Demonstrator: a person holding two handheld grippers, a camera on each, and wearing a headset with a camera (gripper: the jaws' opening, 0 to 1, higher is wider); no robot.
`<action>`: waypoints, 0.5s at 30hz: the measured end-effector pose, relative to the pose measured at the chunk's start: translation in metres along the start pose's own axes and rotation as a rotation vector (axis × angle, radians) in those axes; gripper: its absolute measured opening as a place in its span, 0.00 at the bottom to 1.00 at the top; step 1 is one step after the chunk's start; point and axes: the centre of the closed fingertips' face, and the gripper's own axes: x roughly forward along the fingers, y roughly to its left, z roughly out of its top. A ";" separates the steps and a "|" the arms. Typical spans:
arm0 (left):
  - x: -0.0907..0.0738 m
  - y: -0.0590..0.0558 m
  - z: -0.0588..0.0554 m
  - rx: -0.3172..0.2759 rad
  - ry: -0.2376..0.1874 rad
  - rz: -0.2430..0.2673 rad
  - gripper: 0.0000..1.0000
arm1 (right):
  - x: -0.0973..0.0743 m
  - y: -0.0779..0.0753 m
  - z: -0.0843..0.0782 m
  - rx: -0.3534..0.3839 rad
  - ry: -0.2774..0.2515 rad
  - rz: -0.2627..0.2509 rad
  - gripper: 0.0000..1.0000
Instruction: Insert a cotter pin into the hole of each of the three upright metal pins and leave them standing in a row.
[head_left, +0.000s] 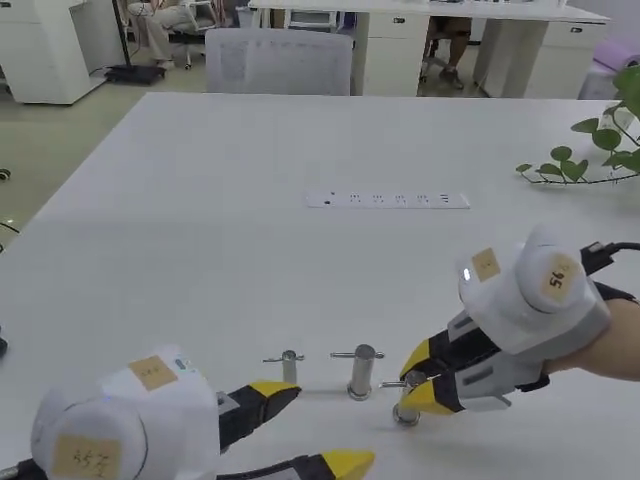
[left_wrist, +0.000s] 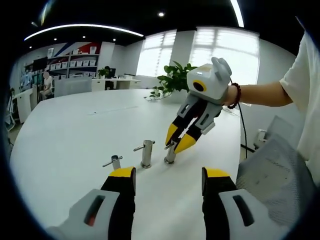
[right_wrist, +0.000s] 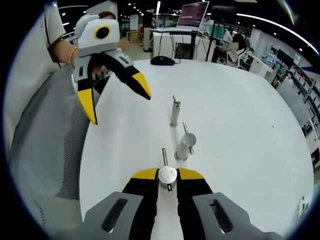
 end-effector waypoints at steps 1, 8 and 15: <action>-0.001 0.000 0.000 0.005 -0.001 0.002 0.53 | -0.001 -0.001 -0.001 0.004 0.002 -0.002 0.14; -0.011 0.005 0.005 0.013 -0.021 0.025 0.60 | -0.005 -0.012 -0.005 0.014 0.009 -0.016 0.14; -0.014 0.011 0.006 0.012 -0.023 0.051 0.64 | -0.006 -0.023 -0.011 0.027 0.017 -0.027 0.14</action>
